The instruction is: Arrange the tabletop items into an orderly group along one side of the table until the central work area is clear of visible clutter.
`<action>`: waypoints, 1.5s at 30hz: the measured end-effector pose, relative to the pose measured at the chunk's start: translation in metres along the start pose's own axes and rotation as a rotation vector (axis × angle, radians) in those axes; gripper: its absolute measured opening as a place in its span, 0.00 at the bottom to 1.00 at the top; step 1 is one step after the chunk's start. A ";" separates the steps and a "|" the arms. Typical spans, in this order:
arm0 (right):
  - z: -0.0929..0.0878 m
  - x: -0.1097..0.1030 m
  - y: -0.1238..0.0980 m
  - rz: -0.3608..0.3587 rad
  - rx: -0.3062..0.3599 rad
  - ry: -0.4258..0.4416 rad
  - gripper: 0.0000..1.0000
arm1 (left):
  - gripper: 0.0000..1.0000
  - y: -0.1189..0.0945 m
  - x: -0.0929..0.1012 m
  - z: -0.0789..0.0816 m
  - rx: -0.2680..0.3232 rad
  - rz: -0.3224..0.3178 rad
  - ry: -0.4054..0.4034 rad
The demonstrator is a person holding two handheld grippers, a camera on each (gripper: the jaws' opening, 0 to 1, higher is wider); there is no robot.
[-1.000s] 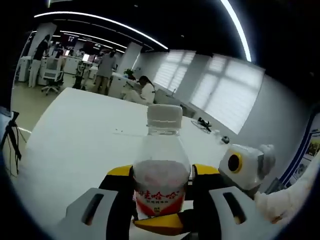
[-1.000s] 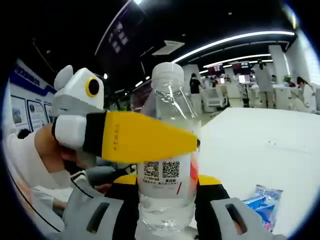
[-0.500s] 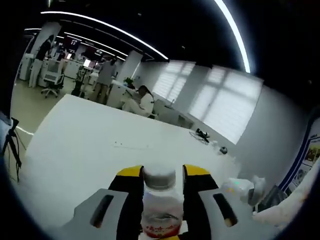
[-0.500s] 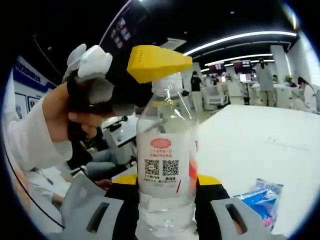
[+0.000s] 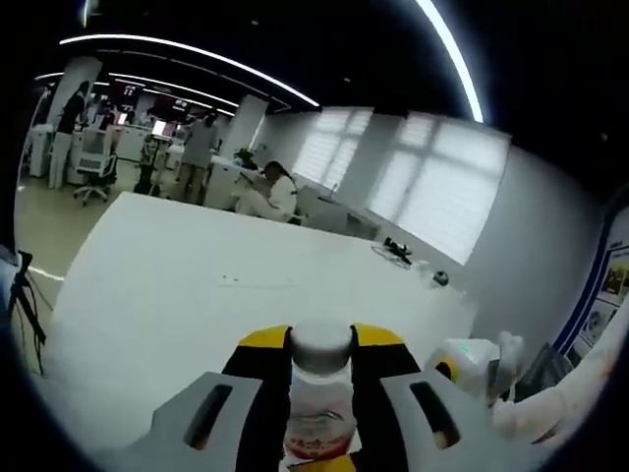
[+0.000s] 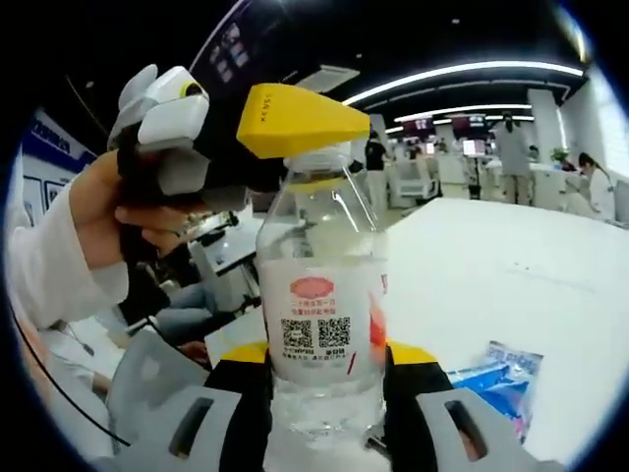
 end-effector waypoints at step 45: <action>-0.124 0.085 -0.139 -0.386 0.029 0.479 0.50 | 0.20 0.094 -0.172 -0.017 -0.286 0.411 0.034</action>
Point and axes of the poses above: the point that each gripper's makers call its tool centre point, and the gripper's own axes: y roughly forward along the fingers, x roughly to its right, z roughly out of its top, the point moved 1 cm from there along -y, roughly backward along the fingers, and after that the axes turned 7 degrees about -x, right-handed, at the moved point
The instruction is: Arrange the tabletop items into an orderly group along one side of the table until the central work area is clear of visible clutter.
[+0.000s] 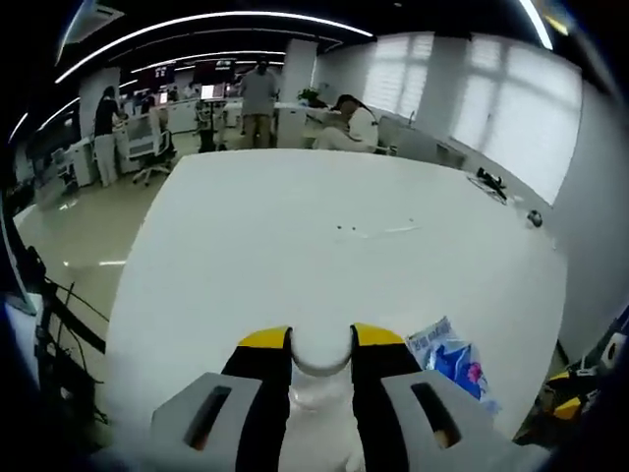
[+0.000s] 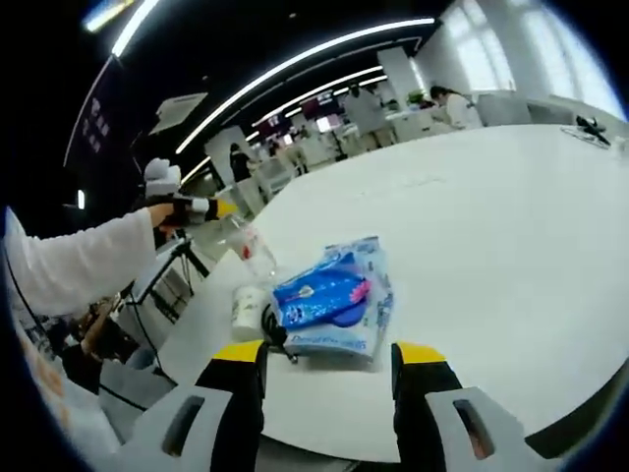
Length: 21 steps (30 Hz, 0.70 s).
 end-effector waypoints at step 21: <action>-0.004 0.004 -0.002 -0.003 0.008 0.034 0.49 | 0.21 0.000 0.018 -0.003 0.000 0.088 0.032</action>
Point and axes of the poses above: the point that each gripper's makers call its tool centre point, and the gripper's own axes: y roughly forward along the fingers, x roughly to its right, z roughly out of its top, the point moved 1 cm from there along -y, roughly backward along the fingers, and after that the axes turned 7 degrees about -x, right-handed, at the moved point
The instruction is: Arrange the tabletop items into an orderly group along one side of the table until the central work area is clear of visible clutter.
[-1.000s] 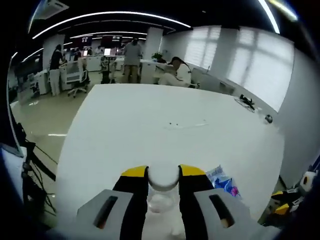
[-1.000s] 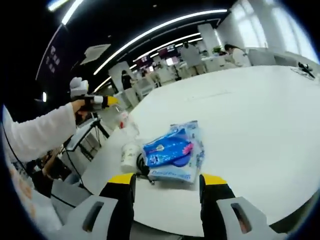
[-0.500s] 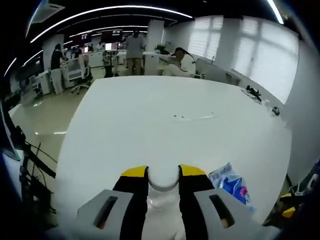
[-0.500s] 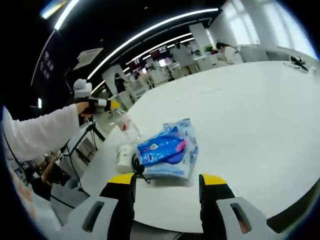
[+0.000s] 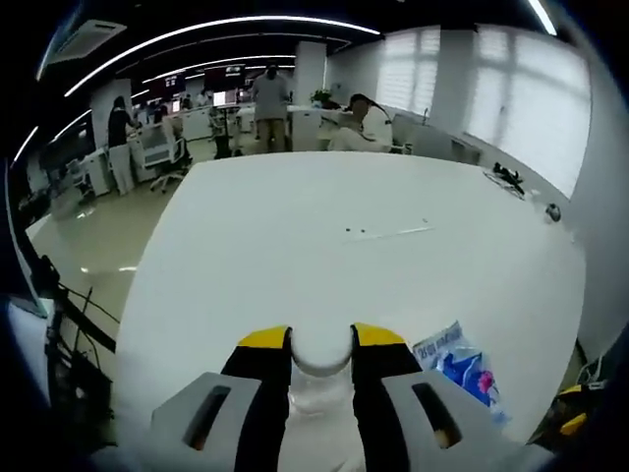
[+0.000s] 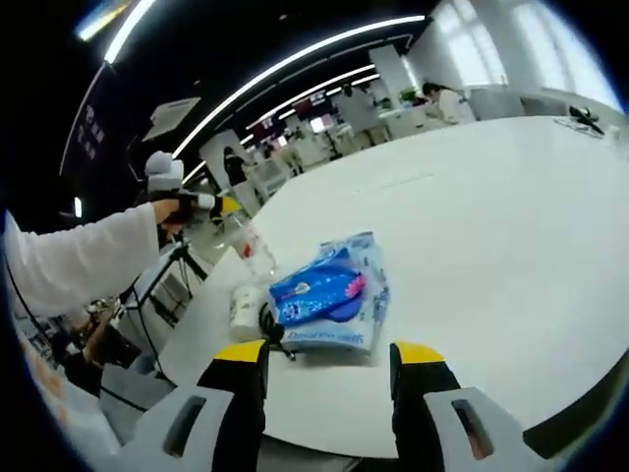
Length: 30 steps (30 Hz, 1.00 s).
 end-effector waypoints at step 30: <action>0.001 0.001 -0.006 0.022 0.034 0.013 0.49 | 1.00 -0.041 0.002 0.005 0.145 -0.030 -0.062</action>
Point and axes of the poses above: the point that each gripper's makers call its tool centre point, and the gripper's own axes: y roughly forward along the fingers, x roughly to its right, z roughly out of its top, the point moved 1 cm from there along -y, roughly backward along the fingers, and after that the axes turned 7 degrees about -x, right-handed, at the moved point
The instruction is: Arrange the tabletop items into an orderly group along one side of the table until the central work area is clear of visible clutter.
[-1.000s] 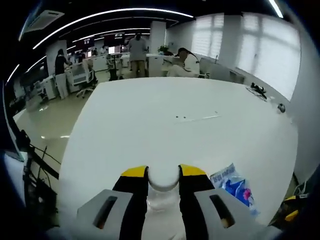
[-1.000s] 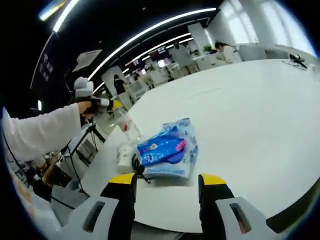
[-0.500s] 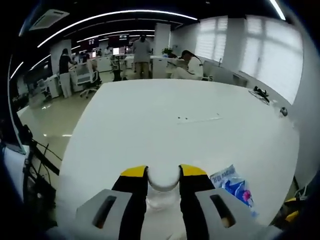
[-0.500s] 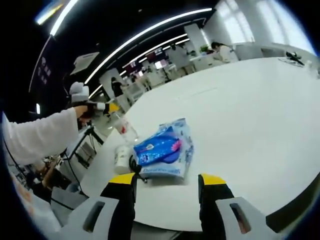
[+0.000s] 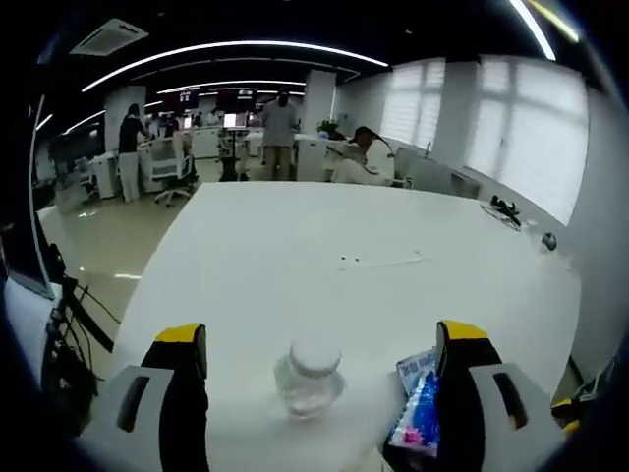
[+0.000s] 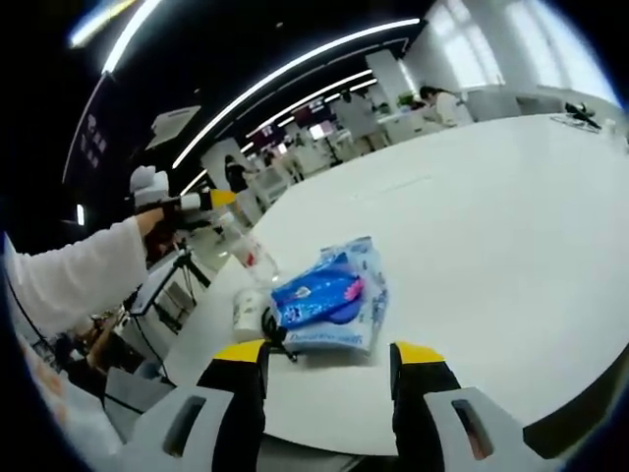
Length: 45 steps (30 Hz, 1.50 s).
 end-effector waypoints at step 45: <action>-0.002 -0.031 0.017 0.122 -0.100 -0.105 0.47 | 1.00 -0.159 0.023 -0.166 0.253 -0.119 0.122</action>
Point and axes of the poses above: the point that each gripper's makers call its tool centre point, and the gripper's own axes: y roughly forward along the fingers, x roughly to its right, z roughly out of its top, the point moved 1 cm from there along -y, roughly backward along the fingers, and after that the axes turned 7 degrees about -x, right-handed, at the moved point
